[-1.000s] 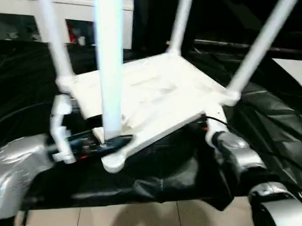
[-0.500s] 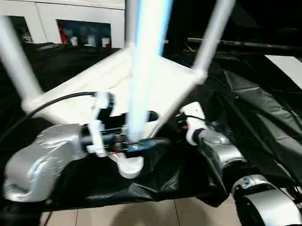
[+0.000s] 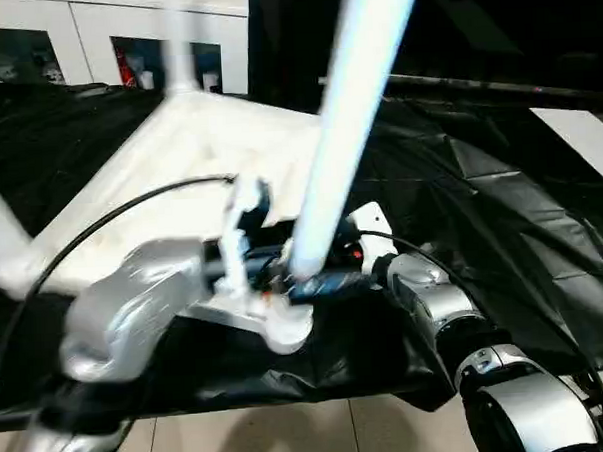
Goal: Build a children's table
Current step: Rotate table base
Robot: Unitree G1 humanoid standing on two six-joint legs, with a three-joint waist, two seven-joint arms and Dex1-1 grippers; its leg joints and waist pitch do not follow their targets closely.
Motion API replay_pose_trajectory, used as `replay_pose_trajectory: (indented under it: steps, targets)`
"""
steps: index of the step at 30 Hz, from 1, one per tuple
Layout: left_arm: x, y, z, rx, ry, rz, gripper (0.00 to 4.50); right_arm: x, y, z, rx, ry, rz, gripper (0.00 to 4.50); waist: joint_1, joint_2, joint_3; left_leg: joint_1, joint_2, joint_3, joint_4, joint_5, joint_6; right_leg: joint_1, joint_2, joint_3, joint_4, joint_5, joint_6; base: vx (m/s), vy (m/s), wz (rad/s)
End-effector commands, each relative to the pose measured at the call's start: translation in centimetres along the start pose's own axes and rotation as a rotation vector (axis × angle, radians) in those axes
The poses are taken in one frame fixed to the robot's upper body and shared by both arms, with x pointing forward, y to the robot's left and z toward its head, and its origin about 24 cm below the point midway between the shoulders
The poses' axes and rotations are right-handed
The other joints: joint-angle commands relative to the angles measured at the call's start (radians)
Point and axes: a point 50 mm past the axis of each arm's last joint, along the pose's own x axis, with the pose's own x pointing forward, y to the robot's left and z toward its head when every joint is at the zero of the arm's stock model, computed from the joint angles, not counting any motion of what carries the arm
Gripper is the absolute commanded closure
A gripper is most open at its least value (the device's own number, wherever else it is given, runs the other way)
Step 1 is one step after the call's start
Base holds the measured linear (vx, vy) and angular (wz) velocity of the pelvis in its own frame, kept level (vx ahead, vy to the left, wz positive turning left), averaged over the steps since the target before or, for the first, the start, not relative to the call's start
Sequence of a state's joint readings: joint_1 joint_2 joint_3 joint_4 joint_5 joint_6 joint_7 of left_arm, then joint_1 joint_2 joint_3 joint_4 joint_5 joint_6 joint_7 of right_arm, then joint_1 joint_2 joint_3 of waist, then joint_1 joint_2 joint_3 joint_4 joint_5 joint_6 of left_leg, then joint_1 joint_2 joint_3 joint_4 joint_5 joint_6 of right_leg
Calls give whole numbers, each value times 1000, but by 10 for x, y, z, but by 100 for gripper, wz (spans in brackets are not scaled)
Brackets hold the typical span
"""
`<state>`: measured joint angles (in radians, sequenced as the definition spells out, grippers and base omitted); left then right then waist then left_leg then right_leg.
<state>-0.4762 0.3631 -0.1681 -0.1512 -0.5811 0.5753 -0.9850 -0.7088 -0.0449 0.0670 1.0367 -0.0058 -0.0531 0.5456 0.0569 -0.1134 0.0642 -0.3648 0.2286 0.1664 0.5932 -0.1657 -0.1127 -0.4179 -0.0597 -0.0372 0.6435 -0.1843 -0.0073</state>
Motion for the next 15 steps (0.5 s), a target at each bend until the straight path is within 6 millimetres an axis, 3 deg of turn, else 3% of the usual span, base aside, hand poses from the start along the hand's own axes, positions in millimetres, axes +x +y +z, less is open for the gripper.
replay_pose_trajectory:
  steps: [1, 3, 4, 8, 15]
  targets:
    - [8, 3, -5, 35, 38, 20, 0, 6, 9, 11, -32, -36, 64, 4, 9, 32, -72, 6, -6, 12, -67, -233, -52, 57, -50, 32, -69, -161, -175, 0, 0, 0]
    - [8, 5, -6, 42, 44, 26, 0, 5, 8, 11, -29, -38, 67, 4, 9, 33, -73, 7, -5, 12, -67, -232, -49, 57, -50, 32, -70, -158, -177, 0, 0, 0]
    - [9, 6, -6, 48, 42, 26, 0, 5, 8, 11, -28, -41, 75, 4, 10, 38, -74, 8, -5, 11, -66, -227, -50, 56, -50, 32, -68, -146, -181, 0, 0, 0]
    - [14, 6, -6, 51, 34, 11, 0, 4, 10, 11, -28, -51, 114, 4, 11, 37, -74, 8, -5, 12, -67, -220, -45, 58, -48, 31, -65, -100, -203, 0, 0, 0]
    - [27, 5, -10, 63, 25, -8, 0, 10, 36, 11, -43, -61, 295, 4, 6, 29, -70, 5, -3, 10, -70, -258, -39, 58, -52, 31, -76, -187, -193, 0, 0, 0]
